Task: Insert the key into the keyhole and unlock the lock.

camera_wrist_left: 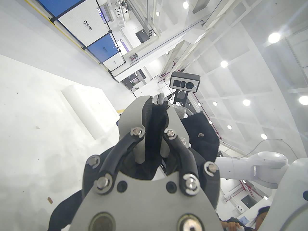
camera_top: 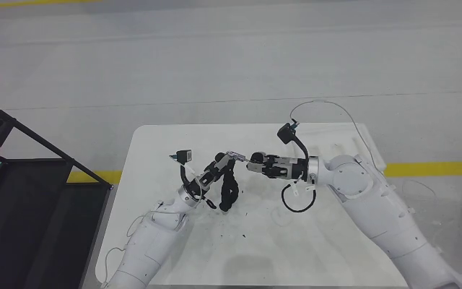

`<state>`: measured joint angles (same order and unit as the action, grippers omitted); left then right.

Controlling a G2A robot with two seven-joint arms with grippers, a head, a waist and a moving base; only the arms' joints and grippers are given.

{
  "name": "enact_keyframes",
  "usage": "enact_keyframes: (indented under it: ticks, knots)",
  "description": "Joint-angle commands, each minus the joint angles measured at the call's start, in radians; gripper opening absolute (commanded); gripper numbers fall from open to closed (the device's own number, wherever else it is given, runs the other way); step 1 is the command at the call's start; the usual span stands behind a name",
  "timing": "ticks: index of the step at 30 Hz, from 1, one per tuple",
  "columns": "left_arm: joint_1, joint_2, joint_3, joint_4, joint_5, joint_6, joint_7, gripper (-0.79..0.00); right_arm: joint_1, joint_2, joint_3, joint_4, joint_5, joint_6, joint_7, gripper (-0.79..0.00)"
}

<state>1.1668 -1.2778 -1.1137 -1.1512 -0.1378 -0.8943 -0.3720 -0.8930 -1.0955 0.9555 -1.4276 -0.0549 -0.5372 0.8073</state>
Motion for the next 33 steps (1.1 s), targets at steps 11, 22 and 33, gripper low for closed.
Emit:
enact_keyframes:
  ticks: [11, 22, 33]
  knots:
    - [0.0, 0.0, 0.0, 0.0, 0.0, 0.0, 0.0, -0.785, -0.037, 0.016, 0.094, 0.016, 0.064, 0.013, -0.033, 0.0]
    - [0.067, 0.007, -0.043, -0.147, 0.248, 0.172, 0.142, -0.785, -0.109, 0.043, 0.199, -0.057, 0.125, 0.182, 0.023, 0.0]
    - [0.127, 0.008, -0.061, -0.251, 0.366, 0.277, 0.221, -0.785, -0.076, 0.034, 0.138, -0.091, 0.104, 0.314, 0.101, 0.0]
